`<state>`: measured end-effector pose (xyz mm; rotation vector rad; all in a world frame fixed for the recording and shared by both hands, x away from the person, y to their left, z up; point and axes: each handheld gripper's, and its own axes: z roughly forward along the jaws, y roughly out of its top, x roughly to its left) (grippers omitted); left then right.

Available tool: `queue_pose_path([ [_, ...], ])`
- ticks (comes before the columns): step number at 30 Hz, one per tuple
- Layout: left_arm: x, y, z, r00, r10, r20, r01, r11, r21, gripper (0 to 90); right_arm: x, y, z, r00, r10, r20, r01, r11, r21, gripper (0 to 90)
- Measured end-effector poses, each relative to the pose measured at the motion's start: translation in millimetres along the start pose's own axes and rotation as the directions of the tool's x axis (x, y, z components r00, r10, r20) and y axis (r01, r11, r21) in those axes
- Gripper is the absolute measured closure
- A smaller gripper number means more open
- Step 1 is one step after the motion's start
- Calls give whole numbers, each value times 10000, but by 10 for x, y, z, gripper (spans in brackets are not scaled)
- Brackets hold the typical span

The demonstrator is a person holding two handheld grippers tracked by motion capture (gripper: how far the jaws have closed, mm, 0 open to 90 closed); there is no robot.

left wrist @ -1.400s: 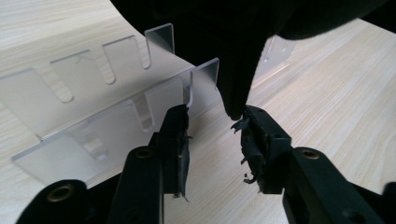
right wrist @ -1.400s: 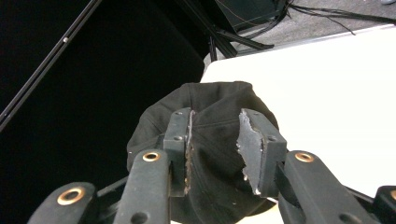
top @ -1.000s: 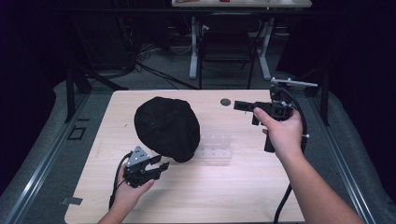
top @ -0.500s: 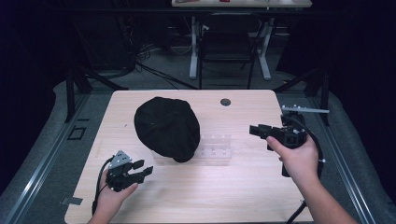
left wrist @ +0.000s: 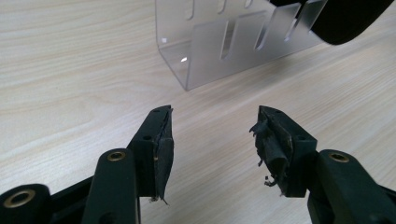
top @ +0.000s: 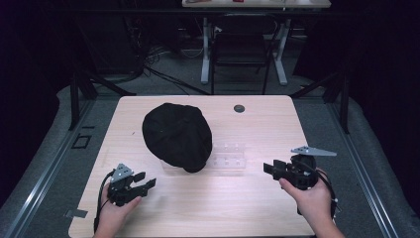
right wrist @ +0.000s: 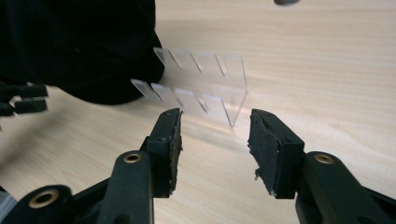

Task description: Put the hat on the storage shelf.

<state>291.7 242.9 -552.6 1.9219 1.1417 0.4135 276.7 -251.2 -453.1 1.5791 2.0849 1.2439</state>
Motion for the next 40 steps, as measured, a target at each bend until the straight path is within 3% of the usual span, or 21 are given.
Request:
queue_pose_path([
  [4,34,-33,4,9998,-42,-192,42,10000,-14,453,-51,-269,99,9968,-580,542,592,9980,-199,507],
  [8,70,-51,-8,9991,-97,-423,92,9999,-126,445,-89,-435,161,9939,-926,604,945,9951,-284,486],
  [14,113,-82,19,9978,-37,-668,38,10000,14,429,-158,-682,243,9870,-1166,1107,1237,9905,-598,466],
  [18,137,-95,24,9975,-92,-697,93,10000,10,423,-223,-848,292,9854,-945,1415,1106,9877,-1104,463],
  [20,144,-99,36,9974,-161,-697,163,9999,31,422,-262,-919,319,9834,-914,1567,1089,9882,-1073,464],
  [27,133,-86,67,9979,-65,-647,68,10000,47,421,-373,-962,339,9816,-738,1759,933,9900,-1057,461],
  [40,188,-89,73,9966,-11,-821,8,10000,-38,401,-445,-974,337,9806,-742,1814,928,9910,-963,446],
])
